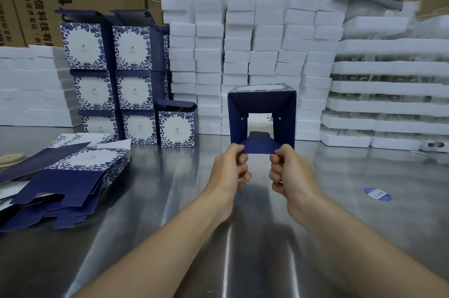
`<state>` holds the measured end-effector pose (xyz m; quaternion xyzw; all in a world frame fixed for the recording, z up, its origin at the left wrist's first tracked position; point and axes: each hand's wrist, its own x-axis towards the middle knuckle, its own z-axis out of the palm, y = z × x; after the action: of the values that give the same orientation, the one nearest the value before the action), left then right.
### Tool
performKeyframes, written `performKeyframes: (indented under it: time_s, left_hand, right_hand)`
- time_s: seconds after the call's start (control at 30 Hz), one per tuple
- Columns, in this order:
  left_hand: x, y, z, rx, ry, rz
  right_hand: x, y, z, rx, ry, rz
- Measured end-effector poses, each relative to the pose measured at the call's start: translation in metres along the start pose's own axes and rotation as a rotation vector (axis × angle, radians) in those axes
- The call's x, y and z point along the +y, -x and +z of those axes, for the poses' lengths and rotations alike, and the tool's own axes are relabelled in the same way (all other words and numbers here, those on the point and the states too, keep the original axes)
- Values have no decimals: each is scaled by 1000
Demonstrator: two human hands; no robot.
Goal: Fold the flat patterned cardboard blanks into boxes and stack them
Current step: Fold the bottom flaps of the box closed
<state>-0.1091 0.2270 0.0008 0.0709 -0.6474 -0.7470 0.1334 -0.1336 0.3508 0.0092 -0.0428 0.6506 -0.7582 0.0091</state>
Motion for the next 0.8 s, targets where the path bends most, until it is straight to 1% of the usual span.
performKeyframes:
  time_s: [0.13, 0.27, 0.43, 0.7, 0.8]
  left_hand:
    - [1, -2, 0, 72, -28, 36]
    - [0, -4, 0, 99, -40, 45]
    - [2, -4, -3, 140, -54, 78]
    - [4, -5, -4, 140, 30, 89]
    - [4, -3, -5, 103, 34, 79]
  right_hand:
    - [-1, 0, -2, -17, 41, 29]
    - [-1, -2, -3, 36, -2, 28]
    - [1, -3, 0, 70, 47, -7]
    - [-1, -3, -3, 34, 47, -26]
    - [-1, -3, -3, 31, 29, -53]
